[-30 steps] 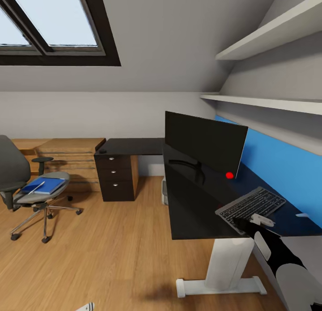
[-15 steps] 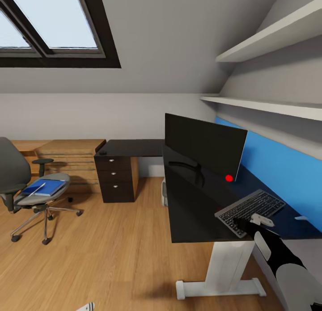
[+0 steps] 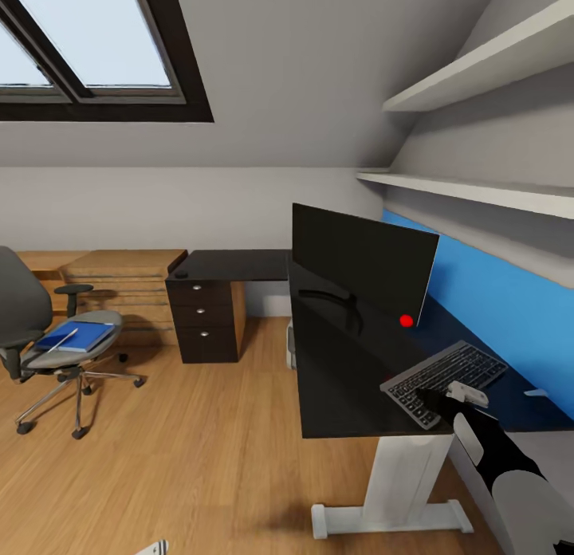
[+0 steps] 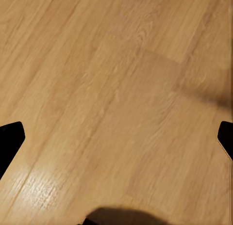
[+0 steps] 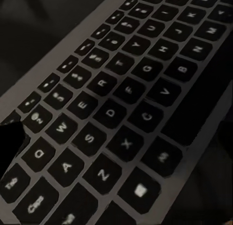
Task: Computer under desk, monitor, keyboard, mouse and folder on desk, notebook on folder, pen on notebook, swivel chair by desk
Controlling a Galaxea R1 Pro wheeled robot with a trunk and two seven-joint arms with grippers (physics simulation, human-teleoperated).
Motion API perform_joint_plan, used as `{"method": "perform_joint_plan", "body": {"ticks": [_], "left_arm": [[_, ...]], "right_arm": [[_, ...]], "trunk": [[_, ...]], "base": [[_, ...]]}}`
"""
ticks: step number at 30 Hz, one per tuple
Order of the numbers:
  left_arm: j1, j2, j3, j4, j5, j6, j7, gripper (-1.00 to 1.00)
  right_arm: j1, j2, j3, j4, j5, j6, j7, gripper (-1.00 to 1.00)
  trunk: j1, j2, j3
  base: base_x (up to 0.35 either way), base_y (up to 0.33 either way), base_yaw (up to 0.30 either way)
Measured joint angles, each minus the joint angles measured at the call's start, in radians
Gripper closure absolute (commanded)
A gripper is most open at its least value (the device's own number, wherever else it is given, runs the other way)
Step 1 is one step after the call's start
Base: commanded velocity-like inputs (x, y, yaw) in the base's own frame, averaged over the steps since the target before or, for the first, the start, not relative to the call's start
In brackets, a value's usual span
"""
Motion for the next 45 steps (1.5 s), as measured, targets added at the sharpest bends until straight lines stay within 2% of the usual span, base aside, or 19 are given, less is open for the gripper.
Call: {"method": "perform_joint_plan", "body": {"ticks": [18,39,45], "left_arm": [[0.000,0.000,0.001,0.000,0.000,-0.012,0.000,-1.00],[0.000,0.000,0.002,0.001,0.001,-0.014,0.001,-1.00],[0.000,0.000,0.002,0.000,0.001,-0.014,0.001,-1.00]], "right_arm": [[0.000,-0.001,-0.001,-0.001,0.000,-0.002,-0.001,-1.00],[0.000,-0.004,-0.004,-0.001,0.000,-0.002,-0.002,-1.00],[0.000,-0.003,-0.005,0.001,0.004,-0.055,-0.149,-1.00]], "trunk": [[0.000,0.000,0.000],[0.000,0.000,0.000],[0.000,0.000,0.000]], "base": [[0.098,-0.108,0.000],[0.003,-0.062,0.000],[0.000,0.000,0.000]]}}
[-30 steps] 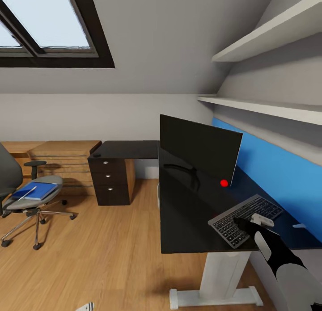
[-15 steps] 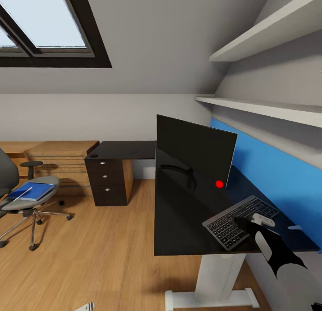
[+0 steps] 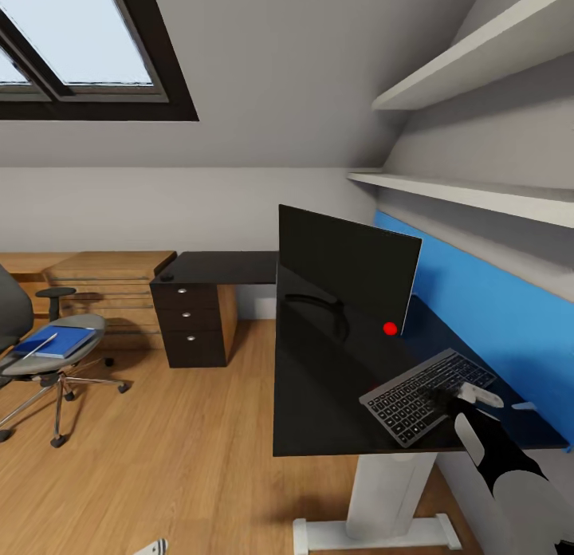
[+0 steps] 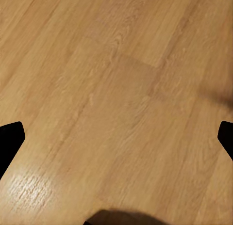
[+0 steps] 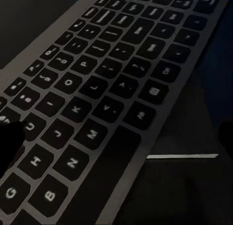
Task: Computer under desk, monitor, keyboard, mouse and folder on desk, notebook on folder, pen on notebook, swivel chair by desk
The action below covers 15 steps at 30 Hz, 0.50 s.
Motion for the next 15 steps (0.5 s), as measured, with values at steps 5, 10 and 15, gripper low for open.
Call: {"method": "perform_joint_plan", "body": {"ticks": [5,10,15], "left_arm": [[0.000,0.000,0.000,0.000,0.000,0.000,0.000,-1.00],[0.000,0.000,0.000,-0.001,0.000,0.000,0.000,-1.00],[0.000,-0.022,-0.009,0.022,-0.004,-0.022,0.001,-1.00]], "right_arm": [[0.000,0.001,0.002,0.002,-0.001,-0.011,-0.023,-1.00],[0.000,0.002,0.003,0.002,-0.001,-0.013,-0.028,-1.00],[0.002,0.025,0.008,-0.017,-0.011,-0.013,-0.020,-1.00]], "trunk": [[0.000,0.000,0.000],[0.000,0.000,0.000],[0.000,0.000,0.000]], "base": [[0.000,0.000,0.000],[0.000,0.000,0.000],[0.000,0.000,0.000]]}}
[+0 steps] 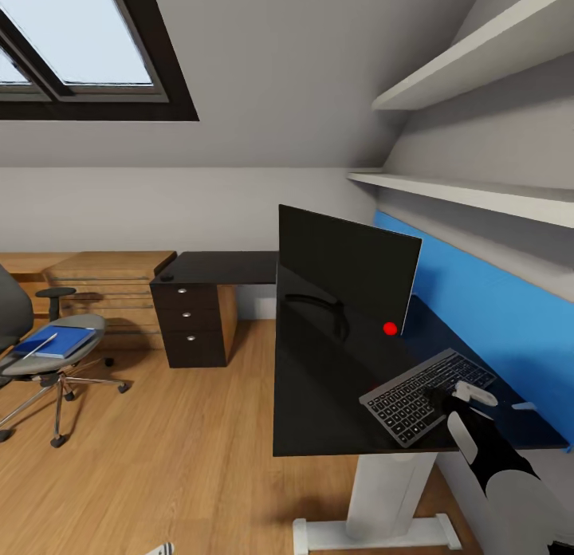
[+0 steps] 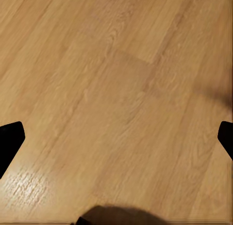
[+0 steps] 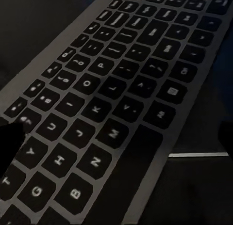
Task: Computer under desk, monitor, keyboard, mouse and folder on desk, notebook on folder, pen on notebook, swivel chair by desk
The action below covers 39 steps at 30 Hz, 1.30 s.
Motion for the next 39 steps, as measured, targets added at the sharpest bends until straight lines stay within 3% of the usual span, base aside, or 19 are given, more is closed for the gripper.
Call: {"method": "perform_joint_plan", "body": {"ticks": [5,10,14,21,30,34,37,39], "left_arm": [[0.000,-0.026,0.002,0.009,-0.002,-0.007,-0.001,-1.00],[0.000,-0.030,-0.002,0.031,-0.004,-0.033,-0.001,-1.00],[0.000,-0.031,-0.002,0.034,-0.006,-0.053,-0.001,-1.00],[0.001,-0.031,-0.002,0.036,-0.007,-0.088,0.000,-1.00],[0.001,-0.032,0.000,0.040,-0.053,-0.089,0.000,-1.00],[0.000,-0.033,0.000,0.041,-0.056,-0.089,0.000,-1.00],[0.000,-0.033,0.000,0.041,-0.057,-0.089,0.000,-1.00],[0.001,-0.033,0.000,0.041,-0.057,-0.089,0.000,-1.00]], "right_arm": [[-0.012,0.028,0.012,0.022,0.021,-0.026,0.012,-1.00],[-0.015,0.054,0.015,0.037,0.048,-0.054,0.017,-1.00],[-0.016,0.055,0.015,0.038,0.069,-0.077,0.017,-1.00],[-0.016,0.056,0.014,0.037,0.069,-0.116,0.016,-1.00],[-0.016,0.057,0.014,0.020,0.069,-0.129,0.014,-1.00],[-0.016,0.058,0.016,0.017,0.072,-0.128,0.007,-1.00],[-0.016,0.058,0.018,0.019,0.074,-0.126,-0.021,-1.00],[-0.016,0.058,0.020,0.019,0.074,-0.123,-0.094,-1.00]], "trunk": [[0.000,0.000,0.000],[0.000,0.000,0.000],[0.000,0.000,0.000],[0.000,0.000,0.000],[0.000,0.000,0.000],[0.000,0.000,0.000],[0.000,0.000,0.000],[0.000,0.000,0.000]], "base": [[0.000,0.000,0.000],[0.000,0.000,0.000],[0.000,0.000,0.000],[0.009,0.000,0.000],[0.142,0.000,0.000],[0.197,0.000,0.000],[0.088,0.000,0.000],[0.025,0.000,0.000]]}}
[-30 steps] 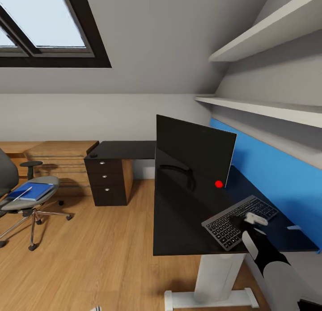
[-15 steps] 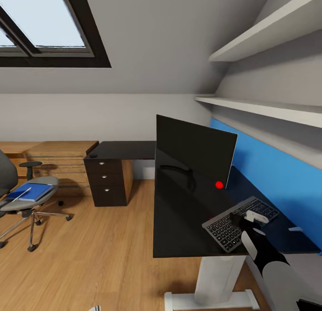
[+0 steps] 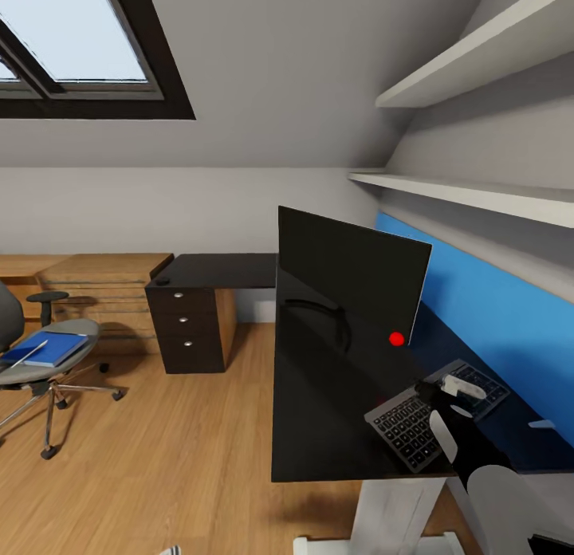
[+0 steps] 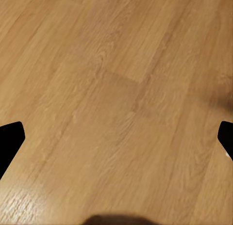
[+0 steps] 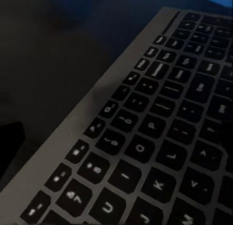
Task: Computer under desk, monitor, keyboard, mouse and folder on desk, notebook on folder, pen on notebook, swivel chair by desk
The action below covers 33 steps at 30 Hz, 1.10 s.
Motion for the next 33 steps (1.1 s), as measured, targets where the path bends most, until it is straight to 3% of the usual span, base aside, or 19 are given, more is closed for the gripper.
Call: {"method": "perform_joint_plan", "body": {"ticks": [4,6,16,20,33], "left_arm": [[0.000,0.000,0.000,0.000,0.000,0.000,0.000,-1.00],[0.000,0.000,0.000,0.000,0.000,-0.001,0.000,-1.00],[0.000,0.000,0.000,0.000,0.000,-0.001,0.000,-1.00],[0.000,0.000,0.000,0.000,-0.002,-0.001,0.001,-1.00],[0.000,0.000,0.000,-0.010,0.002,-0.001,0.001,-1.00]], "right_arm": [[0.000,0.004,0.026,-0.001,0.004,0.003,-0.071,-1.00],[0.000,0.005,0.062,-0.002,0.005,0.004,-0.090,-1.00],[0.000,0.006,0.167,-0.003,0.018,0.006,-0.128,-1.00],[0.000,0.019,0.214,-0.002,0.056,0.006,-0.151,-1.00],[-0.006,0.022,0.225,0.066,0.071,0.034,-0.156,-1.00]], "trunk": [[0.000,0.000,0.000],[0.000,0.000,0.000],[0.000,0.000,0.000],[0.000,0.000,0.000],[0.004,-0.007,-0.003]], "base": [[0.044,0.000,0.000],[0.200,0.000,0.000],[0.158,0.000,0.000],[0.210,0.000,0.000],[0.047,0.000,0.000]]}}
